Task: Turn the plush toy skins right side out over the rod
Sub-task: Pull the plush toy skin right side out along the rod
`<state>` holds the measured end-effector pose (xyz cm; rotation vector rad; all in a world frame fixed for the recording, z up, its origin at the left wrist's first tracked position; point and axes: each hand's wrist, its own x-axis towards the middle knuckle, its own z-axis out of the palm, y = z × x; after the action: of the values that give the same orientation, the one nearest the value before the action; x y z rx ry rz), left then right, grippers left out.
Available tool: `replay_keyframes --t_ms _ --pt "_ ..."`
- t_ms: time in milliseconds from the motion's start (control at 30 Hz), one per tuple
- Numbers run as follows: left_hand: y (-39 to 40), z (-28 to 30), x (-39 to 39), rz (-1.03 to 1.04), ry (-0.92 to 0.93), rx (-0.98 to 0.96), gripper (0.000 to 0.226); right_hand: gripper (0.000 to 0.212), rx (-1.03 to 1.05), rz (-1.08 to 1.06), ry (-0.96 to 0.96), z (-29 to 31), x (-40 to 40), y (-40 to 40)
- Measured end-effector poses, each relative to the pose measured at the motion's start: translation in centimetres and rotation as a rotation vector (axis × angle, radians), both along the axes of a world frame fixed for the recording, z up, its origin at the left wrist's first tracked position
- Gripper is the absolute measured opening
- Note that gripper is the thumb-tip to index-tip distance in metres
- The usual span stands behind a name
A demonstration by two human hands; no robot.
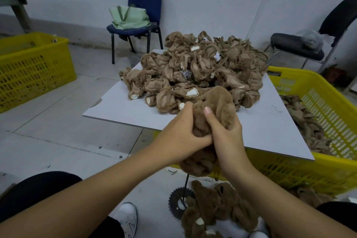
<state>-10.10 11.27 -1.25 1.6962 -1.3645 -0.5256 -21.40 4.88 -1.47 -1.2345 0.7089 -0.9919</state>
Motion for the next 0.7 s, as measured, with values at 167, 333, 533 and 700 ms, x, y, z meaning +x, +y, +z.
replay_keyframes --t_ms 167,333,533,700 --pt "-0.1 -0.2 2.4 0.160 0.179 0.077 0.048 0.025 0.330 0.060 0.029 0.4 0.7 -1.7" --pt "-0.3 -1.0 1.6 0.016 0.468 0.151 0.028 0.027 0.472 0.035 0.029 0.2 1.1 -2.0" --pt "-1.5 0.0 0.3 0.114 0.256 -0.151 0.041 0.039 0.538 0.095 -0.034 0.9 1.4 -3.0" --pt "-3.3 1.6 0.6 0.170 0.303 -0.213 0.038 0.047 0.507 0.093 -0.071 1.7 1.9 -4.0"
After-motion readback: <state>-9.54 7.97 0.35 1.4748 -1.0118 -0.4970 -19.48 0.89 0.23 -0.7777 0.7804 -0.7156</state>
